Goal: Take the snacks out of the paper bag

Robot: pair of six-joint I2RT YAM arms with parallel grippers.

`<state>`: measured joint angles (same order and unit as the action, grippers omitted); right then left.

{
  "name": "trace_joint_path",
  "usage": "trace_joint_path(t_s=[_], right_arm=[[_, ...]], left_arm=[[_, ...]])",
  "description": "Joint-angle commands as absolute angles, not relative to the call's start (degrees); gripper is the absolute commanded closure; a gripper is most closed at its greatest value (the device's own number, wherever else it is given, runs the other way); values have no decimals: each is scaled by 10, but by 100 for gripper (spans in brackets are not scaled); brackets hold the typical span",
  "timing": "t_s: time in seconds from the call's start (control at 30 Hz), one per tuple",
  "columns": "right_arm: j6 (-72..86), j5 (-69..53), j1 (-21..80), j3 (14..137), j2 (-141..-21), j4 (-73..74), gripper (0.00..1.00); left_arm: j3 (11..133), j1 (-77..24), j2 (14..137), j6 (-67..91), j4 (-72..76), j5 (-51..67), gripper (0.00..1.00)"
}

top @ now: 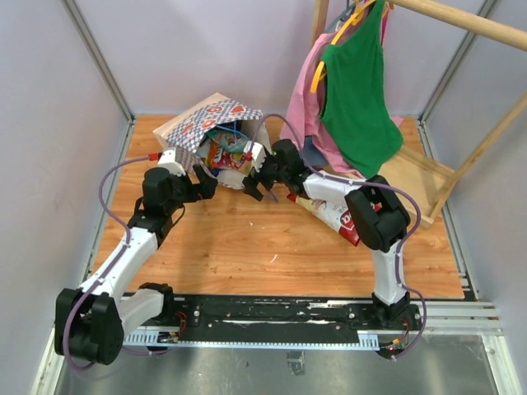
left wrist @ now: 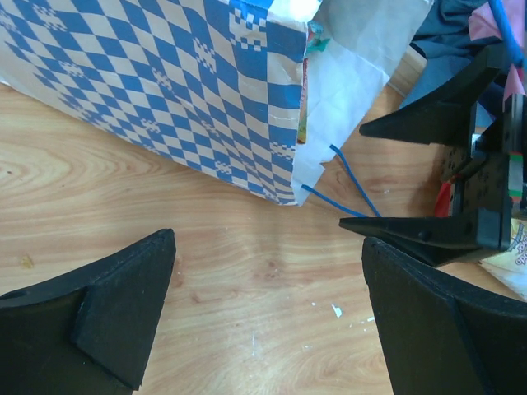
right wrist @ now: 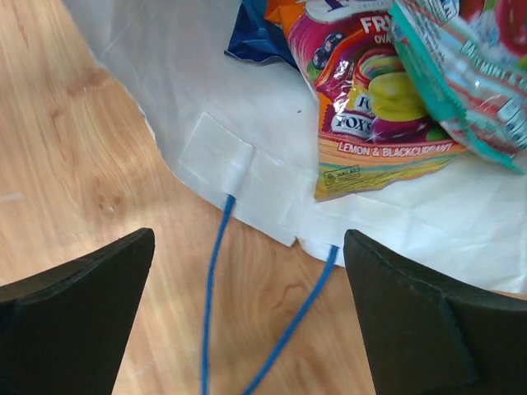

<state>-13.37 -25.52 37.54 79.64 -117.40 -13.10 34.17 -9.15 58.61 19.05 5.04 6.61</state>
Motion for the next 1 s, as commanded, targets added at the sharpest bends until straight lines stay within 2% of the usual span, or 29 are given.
trace_joint_path(t_s=[0.0,0.23,0.47,0.63,0.83,0.97], right_arm=[[-315,-358,352,754,-1157,-249,1],[-387,-370,356,876,-1205,-118,3],[-537,-239,404,884,-1258,-198,5],[-555,-223,410,910,-1291,-245,7],[-575,-196,415,953,-1320,-282,16],[-575,-197,417,933,-1302,-298,16]], left_arm=[[357,-89,603,207,79,105,0],[354,-89,602,209,80,102,0],[357,-89,614,213,84,110,0],[359,-89,608,208,76,103,0],[364,-89,613,203,69,98,0],[359,-89,612,201,65,94,0]])
